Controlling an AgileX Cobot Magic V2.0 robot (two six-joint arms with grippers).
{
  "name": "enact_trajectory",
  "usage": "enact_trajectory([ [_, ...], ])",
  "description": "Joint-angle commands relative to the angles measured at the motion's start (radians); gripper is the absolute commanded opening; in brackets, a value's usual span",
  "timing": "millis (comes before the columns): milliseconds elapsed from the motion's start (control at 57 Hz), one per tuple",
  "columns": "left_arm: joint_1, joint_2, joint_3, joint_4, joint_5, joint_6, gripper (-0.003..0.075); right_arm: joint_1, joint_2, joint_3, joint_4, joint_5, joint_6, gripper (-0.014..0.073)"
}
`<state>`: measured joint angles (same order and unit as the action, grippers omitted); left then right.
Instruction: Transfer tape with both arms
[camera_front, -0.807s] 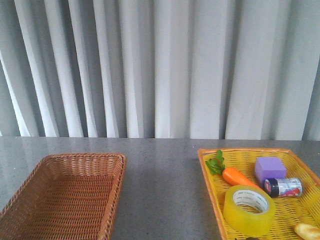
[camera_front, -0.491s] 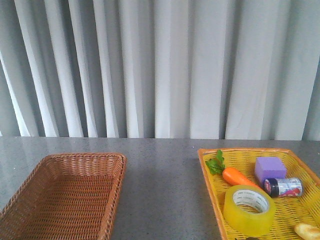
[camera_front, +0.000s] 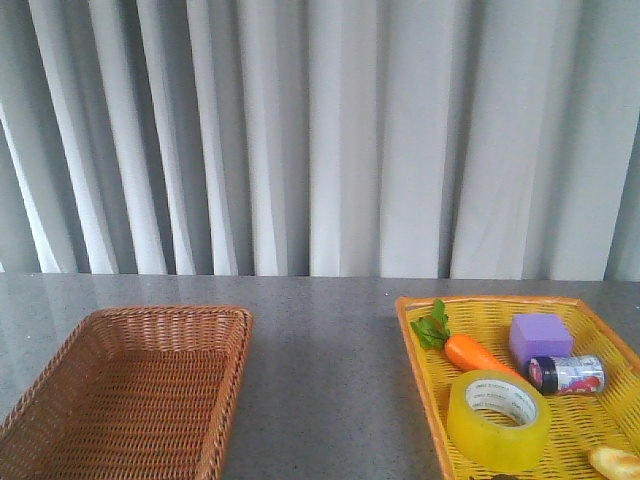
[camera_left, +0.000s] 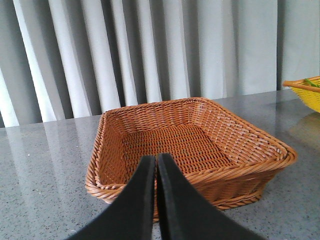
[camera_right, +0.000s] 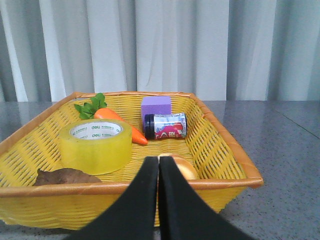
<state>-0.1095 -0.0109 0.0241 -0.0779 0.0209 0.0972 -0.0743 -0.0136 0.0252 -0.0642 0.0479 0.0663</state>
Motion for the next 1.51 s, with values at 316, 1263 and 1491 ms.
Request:
enact_trajectory([
  [316,-0.003,-0.016,-0.007,-0.006,-0.077,-0.008,-0.0006,0.001,-0.010,0.006,-0.008,-0.075,-0.002,-0.0007],
  [1263,-0.003,-0.011,-0.123,-0.034,-0.082,-0.035,-0.0006,0.001,-0.009,-0.052,0.046,-0.061,0.018,-0.0007],
  [1491,-0.003,0.144,-0.370,-0.031,0.068,-0.034,-0.0006,0.001,0.079,-0.248,0.019,0.088,0.011,-0.0007],
])
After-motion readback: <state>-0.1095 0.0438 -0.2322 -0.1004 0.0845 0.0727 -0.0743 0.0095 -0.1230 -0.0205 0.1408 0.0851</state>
